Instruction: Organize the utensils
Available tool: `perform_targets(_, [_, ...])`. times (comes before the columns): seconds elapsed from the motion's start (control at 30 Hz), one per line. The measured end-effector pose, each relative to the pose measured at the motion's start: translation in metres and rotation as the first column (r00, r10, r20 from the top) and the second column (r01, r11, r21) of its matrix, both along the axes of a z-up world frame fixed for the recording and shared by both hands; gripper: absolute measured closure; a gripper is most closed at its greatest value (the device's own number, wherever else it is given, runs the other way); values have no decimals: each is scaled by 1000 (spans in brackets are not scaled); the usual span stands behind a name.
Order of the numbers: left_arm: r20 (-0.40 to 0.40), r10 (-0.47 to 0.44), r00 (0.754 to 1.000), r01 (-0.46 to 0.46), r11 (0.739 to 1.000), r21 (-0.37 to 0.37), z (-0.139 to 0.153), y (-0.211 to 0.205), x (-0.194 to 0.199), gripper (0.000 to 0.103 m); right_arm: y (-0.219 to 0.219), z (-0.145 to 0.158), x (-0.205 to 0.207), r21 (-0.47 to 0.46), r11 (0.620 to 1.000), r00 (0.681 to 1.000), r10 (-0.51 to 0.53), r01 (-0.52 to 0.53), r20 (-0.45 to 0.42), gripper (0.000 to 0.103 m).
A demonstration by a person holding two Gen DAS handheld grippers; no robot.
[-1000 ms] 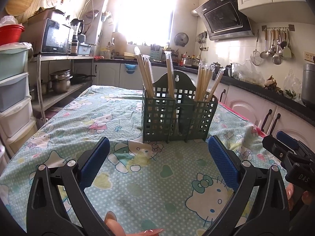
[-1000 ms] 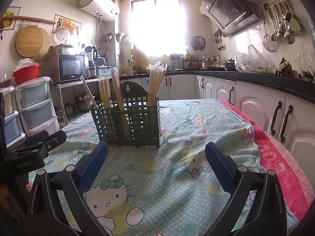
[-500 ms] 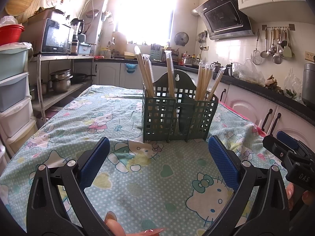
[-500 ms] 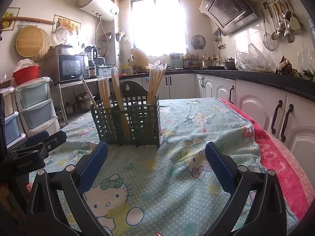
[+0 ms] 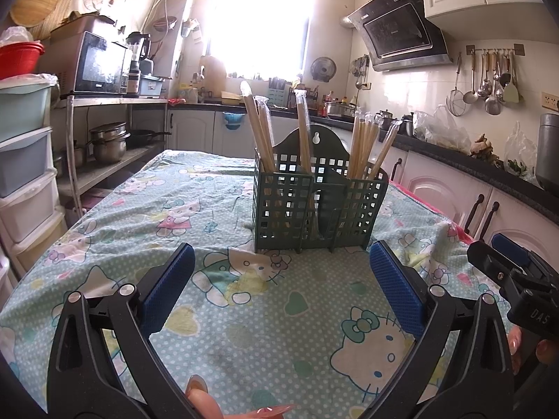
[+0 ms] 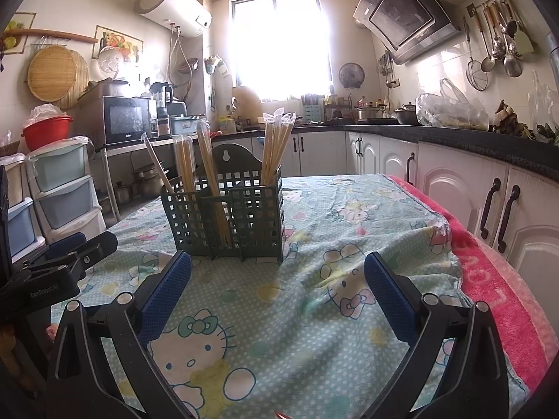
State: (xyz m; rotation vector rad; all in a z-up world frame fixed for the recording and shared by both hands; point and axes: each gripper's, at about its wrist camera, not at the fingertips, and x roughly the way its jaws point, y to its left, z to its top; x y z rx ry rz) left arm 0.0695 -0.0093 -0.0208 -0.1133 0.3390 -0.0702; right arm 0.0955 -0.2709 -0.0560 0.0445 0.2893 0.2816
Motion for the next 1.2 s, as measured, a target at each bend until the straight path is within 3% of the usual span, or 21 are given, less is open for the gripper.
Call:
perform_targets(0.8, [-2,0,1000,0,1000,-5,-1,1,0,11,0,-1,-2,3,1000,1000,-7,7,1,7])
perform_targets(1.2, [-48,34,998,-34,999,4,-4,1,8,11,-5,2,-1,8,1000,1000,-27,27,-14,7])
